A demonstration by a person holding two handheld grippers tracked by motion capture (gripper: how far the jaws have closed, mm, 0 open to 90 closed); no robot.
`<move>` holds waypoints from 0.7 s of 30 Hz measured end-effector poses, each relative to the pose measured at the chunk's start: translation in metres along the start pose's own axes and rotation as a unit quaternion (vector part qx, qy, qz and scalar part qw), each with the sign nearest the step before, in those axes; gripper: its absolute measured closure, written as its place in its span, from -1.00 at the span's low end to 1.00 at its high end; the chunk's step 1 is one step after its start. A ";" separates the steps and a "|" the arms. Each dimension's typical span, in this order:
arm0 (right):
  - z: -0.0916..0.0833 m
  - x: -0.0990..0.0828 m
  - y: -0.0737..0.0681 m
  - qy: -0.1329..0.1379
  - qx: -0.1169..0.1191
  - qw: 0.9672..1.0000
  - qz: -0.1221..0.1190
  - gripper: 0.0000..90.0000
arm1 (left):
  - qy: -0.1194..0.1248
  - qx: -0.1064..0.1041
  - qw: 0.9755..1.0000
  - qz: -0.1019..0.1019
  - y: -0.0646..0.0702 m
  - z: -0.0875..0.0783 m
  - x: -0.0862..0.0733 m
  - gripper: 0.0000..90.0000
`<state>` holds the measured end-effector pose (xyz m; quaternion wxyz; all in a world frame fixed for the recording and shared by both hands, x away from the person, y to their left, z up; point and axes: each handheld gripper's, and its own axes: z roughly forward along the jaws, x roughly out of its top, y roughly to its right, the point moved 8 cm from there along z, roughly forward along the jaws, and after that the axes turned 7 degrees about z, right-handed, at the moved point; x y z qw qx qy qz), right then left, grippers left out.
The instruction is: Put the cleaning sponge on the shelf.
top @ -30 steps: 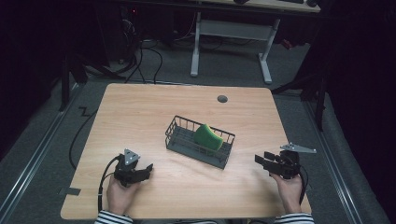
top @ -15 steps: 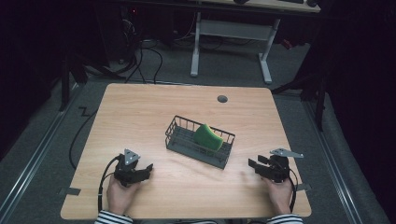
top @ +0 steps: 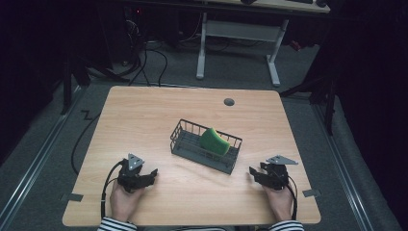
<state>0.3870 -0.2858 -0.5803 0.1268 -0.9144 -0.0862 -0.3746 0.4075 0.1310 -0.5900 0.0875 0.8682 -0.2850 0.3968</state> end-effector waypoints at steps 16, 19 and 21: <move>0.004 -0.004 -0.003 0.005 -0.033 0.999 -0.033 -0.22 | 0.001 0.000 1.000 -0.001 0.000 0.000 0.000 -0.39; 0.004 -0.004 -0.003 0.005 -0.033 0.999 -0.033 -0.22 | 0.001 0.000 1.000 -0.001 0.000 0.000 0.000 -0.39; 0.004 -0.004 -0.003 0.005 -0.033 0.999 -0.033 -0.22 | 0.001 0.002 1.000 -0.002 0.000 0.000 0.000 -0.39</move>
